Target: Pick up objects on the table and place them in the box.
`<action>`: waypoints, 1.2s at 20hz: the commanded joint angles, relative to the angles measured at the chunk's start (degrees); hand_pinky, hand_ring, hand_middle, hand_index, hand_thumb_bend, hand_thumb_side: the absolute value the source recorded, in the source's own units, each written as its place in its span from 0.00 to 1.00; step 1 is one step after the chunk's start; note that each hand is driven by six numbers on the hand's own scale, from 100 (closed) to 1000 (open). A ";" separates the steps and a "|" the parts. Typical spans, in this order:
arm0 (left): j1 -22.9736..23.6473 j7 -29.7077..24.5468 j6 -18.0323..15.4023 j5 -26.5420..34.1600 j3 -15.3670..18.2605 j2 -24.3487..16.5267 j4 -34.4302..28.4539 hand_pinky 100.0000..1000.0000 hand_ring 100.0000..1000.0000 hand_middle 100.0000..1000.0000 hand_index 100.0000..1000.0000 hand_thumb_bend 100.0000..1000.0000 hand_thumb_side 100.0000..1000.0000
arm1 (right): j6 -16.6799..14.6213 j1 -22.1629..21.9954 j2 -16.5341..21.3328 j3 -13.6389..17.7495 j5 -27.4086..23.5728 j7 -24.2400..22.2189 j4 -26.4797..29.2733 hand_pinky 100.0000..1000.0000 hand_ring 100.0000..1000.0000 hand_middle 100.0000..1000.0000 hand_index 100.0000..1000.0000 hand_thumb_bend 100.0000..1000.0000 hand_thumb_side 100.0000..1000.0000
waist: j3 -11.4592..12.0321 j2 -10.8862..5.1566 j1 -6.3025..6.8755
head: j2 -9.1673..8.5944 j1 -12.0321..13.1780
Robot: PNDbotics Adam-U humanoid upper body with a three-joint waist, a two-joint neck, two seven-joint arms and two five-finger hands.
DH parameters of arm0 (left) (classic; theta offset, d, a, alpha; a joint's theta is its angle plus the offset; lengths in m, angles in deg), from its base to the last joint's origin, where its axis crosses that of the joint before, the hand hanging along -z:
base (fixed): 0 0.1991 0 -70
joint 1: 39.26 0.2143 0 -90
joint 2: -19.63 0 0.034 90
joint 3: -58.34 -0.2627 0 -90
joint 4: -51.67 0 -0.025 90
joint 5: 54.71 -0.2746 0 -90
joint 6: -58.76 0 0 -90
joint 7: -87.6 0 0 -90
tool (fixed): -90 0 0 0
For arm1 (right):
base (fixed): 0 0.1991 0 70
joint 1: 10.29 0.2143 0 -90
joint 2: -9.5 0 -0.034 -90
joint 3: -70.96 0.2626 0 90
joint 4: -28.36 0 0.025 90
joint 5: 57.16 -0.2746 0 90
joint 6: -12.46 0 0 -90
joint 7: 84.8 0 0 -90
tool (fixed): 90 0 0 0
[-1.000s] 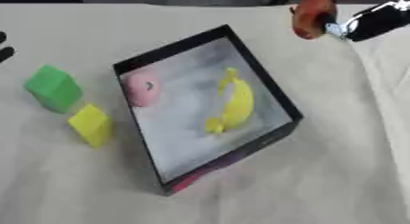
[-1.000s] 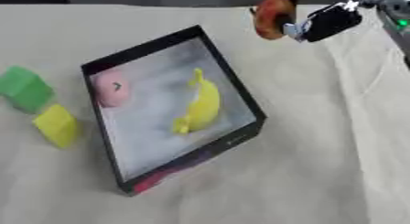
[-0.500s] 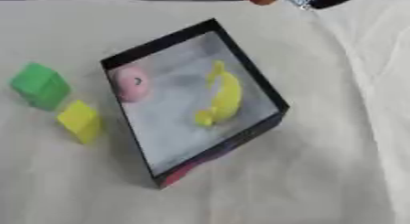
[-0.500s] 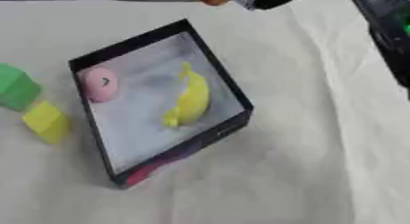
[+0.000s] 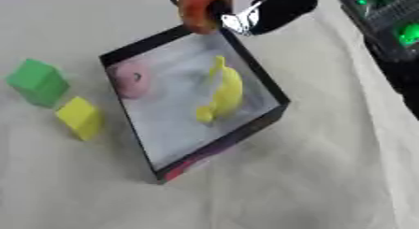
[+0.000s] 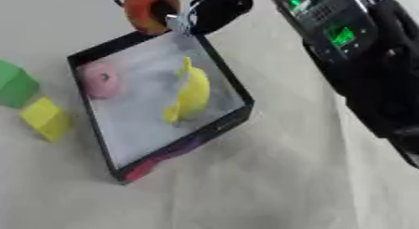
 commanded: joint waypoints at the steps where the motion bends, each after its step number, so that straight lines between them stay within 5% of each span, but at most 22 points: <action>1: 0.61 0.48 -1.19 0.46 1.22 -2.89 -1.18 0.78 0.75 0.76 0.78 0.08 0.89 | -1.39 0.52 -0.78 -0.85 2.69 -0.53 -2.10 0.79 0.60 0.43 0.60 0.00 0.26 | 0.22 -2.32 -0.11 | -0.21 0.10; 14: 1.05 -1.01 -2.27 0.82 0.87 -3.29 -1.18 0.78 0.75 0.76 0.78 0.08 0.89 | -6.56 -3.01 -5.80 -4.59 10.91 -0.50 -12.95 0.79 0.62 0.48 0.65 0.00 0.30 | 0.77 -1.43 -0.33 | -1.58 -0.18; 21: 0.47 -1.72 -2.28 0.99 0.40 -3.33 -1.18 0.78 0.75 0.76 0.78 0.08 0.89 | -8.60 -3.74 -7.16 -5.13 14.17 -1.22 -16.23 0.80 0.72 0.58 0.76 0.10 0.34 | 0.98 -1.19 -0.34 | -1.98 -0.31; 24: 0.35 -1.92 -2.24 0.97 0.27 -3.35 -1.18 0.78 0.75 0.76 0.78 0.08 0.89 | -9.63 -3.93 -7.23 -5.20 14.69 -2.20 -16.63 0.83 0.80 0.70 0.86 0.19 0.34 | 0.97 -1.14 -0.39 | -2.00 -0.33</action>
